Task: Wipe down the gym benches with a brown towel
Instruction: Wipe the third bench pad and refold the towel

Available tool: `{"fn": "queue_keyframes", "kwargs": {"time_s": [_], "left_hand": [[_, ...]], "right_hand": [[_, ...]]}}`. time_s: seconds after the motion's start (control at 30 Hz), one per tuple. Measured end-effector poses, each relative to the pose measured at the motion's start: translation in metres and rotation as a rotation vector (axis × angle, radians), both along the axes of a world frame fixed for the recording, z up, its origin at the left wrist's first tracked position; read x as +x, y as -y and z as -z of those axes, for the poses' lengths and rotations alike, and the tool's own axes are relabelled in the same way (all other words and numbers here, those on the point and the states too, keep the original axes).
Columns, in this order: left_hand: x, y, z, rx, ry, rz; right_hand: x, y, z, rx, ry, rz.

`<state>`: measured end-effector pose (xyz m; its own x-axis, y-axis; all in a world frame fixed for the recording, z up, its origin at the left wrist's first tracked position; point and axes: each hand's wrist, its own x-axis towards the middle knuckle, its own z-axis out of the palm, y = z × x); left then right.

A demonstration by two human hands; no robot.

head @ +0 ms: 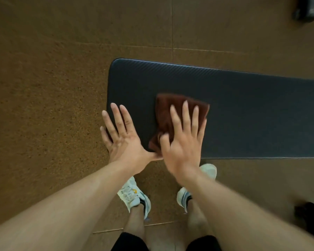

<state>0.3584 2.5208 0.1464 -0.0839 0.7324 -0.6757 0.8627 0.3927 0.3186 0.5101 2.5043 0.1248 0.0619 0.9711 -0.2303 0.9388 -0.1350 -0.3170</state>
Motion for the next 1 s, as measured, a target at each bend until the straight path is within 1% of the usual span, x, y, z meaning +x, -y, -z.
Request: {"fn": "queue_keyframes", "kwargs": {"time_s": [0.07, 0.13, 0.27, 0.4, 0.47, 0.5, 0.57, 0.6, 0.67, 0.7, 0.73, 0.8, 0.9, 1.0], "left_hand": [[0.002, -0.002, -0.002, -0.035, -0.036, 0.012], [0.004, -0.004, -0.005, -0.076, -0.078, 0.020], [0.010, -0.011, -0.011, -0.150, -0.107, 0.003], [0.014, -0.012, -0.017, -0.185, -0.149, 0.017], [0.017, -0.012, -0.018, -0.192, -0.168, 0.021], [0.019, -0.012, -0.018, -0.190, -0.185, 0.022], [0.022, -0.015, -0.019, -0.194, -0.204, 0.013], [0.023, -0.016, -0.020, -0.201, -0.212, 0.010], [0.023, -0.017, -0.023, -0.223, -0.235, 0.013], [0.023, -0.016, -0.023, -0.235, -0.243, 0.013], [0.023, -0.016, -0.024, -0.241, -0.244, 0.010], [0.025, -0.016, -0.023, -0.230, -0.233, 0.001], [0.022, -0.013, -0.021, -0.205, -0.215, -0.006], [0.016, -0.009, -0.018, -0.183, -0.167, -0.005]], "right_hand": [[0.012, 0.042, -0.001, -0.086, -0.007, -0.021], [0.022, 0.044, 0.000, -0.142, -0.008, -0.075], [0.037, -0.017, 0.001, -0.147, 0.004, -0.200], [0.053, -0.120, 0.003, -0.110, 0.002, -0.240], [0.059, -0.147, -0.001, -0.113, 0.003, -0.257], [0.063, -0.144, -0.002, -0.100, -0.011, -0.267], [0.076, -0.102, -0.007, -0.041, -0.036, -0.296], [0.085, -0.069, -0.010, -0.017, -0.035, -0.343], [0.109, -0.010, -0.013, -0.045, -0.006, -0.477], [0.122, -0.001, -0.012, -0.073, 0.017, -0.541], [0.132, -0.010, -0.007, -0.086, 0.019, -0.597], [0.137, -0.055, 0.001, -0.079, 0.025, -0.651], [0.116, -0.133, 0.004, -0.068, -0.002, -0.597], [0.097, -0.166, 0.004, -0.081, 0.047, -0.546]]}}
